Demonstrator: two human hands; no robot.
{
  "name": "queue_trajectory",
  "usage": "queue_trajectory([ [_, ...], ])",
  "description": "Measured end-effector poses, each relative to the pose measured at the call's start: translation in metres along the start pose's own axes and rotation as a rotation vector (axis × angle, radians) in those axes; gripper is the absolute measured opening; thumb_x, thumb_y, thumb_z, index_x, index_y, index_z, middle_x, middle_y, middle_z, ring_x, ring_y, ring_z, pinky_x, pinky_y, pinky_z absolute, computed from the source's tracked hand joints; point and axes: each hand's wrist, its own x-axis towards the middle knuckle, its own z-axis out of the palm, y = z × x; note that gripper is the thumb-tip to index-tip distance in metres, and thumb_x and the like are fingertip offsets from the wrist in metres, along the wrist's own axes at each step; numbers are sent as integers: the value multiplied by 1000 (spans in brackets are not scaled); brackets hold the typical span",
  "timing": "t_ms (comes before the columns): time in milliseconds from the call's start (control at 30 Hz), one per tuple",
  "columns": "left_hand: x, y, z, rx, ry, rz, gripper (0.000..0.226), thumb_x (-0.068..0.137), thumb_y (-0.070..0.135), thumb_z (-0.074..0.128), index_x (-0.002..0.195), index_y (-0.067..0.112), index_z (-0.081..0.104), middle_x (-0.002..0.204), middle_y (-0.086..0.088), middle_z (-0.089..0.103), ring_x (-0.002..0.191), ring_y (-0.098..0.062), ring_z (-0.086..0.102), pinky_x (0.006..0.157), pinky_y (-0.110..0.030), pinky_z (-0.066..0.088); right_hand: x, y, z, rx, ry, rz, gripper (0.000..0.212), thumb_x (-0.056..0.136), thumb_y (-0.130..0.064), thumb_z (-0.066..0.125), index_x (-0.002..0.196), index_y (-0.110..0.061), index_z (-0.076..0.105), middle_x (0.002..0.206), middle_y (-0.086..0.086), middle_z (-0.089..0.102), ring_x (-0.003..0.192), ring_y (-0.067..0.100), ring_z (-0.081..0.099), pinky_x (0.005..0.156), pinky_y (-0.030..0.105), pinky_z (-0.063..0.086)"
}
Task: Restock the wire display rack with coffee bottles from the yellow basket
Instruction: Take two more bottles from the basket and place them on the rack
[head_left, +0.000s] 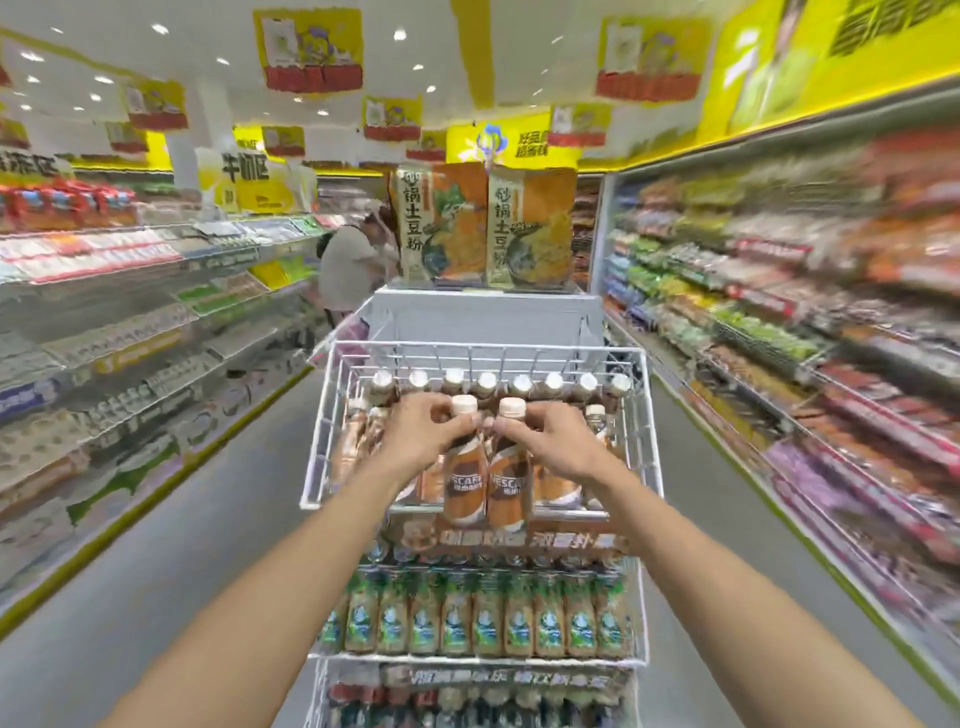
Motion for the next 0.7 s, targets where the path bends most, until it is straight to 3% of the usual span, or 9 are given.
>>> queue_trajectory([
  [100,31,-8,12,22,-48,15,23,84,40,80,74,21,71,72,2,74,66,-15,65,60,-28,51,15,11,0,-34,47,74,45,98,-56,64,69,-21,59,59,-6,58,53,12,49,58,31,41],
  [167,47,-13,20,42,-78,19,24,84,43,79,76,22,72,73,0,74,66,-14,65,57,-23,49,23,21,2,-13,58,140,42,99,-54,64,78,-17,68,62,-9,63,53,9,54,55,28,45],
  [233,62,-18,28,52,-93,20,30,83,47,78,77,17,74,76,-4,77,68,-17,69,61,-31,52,32,29,5,-41,72,184,43,100,-52,63,79,-16,67,62,-10,61,53,7,52,55,27,41],
  [367,87,-31,48,31,-117,-22,40,82,46,79,89,6,77,92,-16,78,81,-28,73,77,-40,56,51,45,7,-109,95,244,50,100,-52,62,66,-21,45,60,-8,48,56,11,43,53,30,31],
  [433,96,-41,58,25,-142,-54,38,84,46,78,87,8,77,85,-11,79,81,-29,73,72,-37,53,59,51,10,-153,61,273,50,98,-54,63,65,-22,43,60,-8,49,55,11,43,53,30,32],
  [533,110,-55,64,-11,-139,-111,37,85,45,77,77,9,75,65,5,70,60,-16,60,61,-32,46,71,59,18,-188,19,314,50,97,-55,65,66,-20,47,64,-4,56,59,16,51,56,32,41],
  [633,123,-64,65,4,-141,-166,41,84,47,78,63,16,59,49,13,54,51,-12,49,55,-30,41,84,61,23,-229,-15,356,48,96,-56,65,70,-17,55,75,6,68,72,26,65,67,39,52],
  [700,129,-69,68,20,-130,-194,40,83,47,78,69,18,55,54,11,49,54,-14,47,58,-32,43,91,64,26,-252,-30,373,50,96,-56,66,69,-16,54,71,5,62,68,25,60,64,37,47],
])
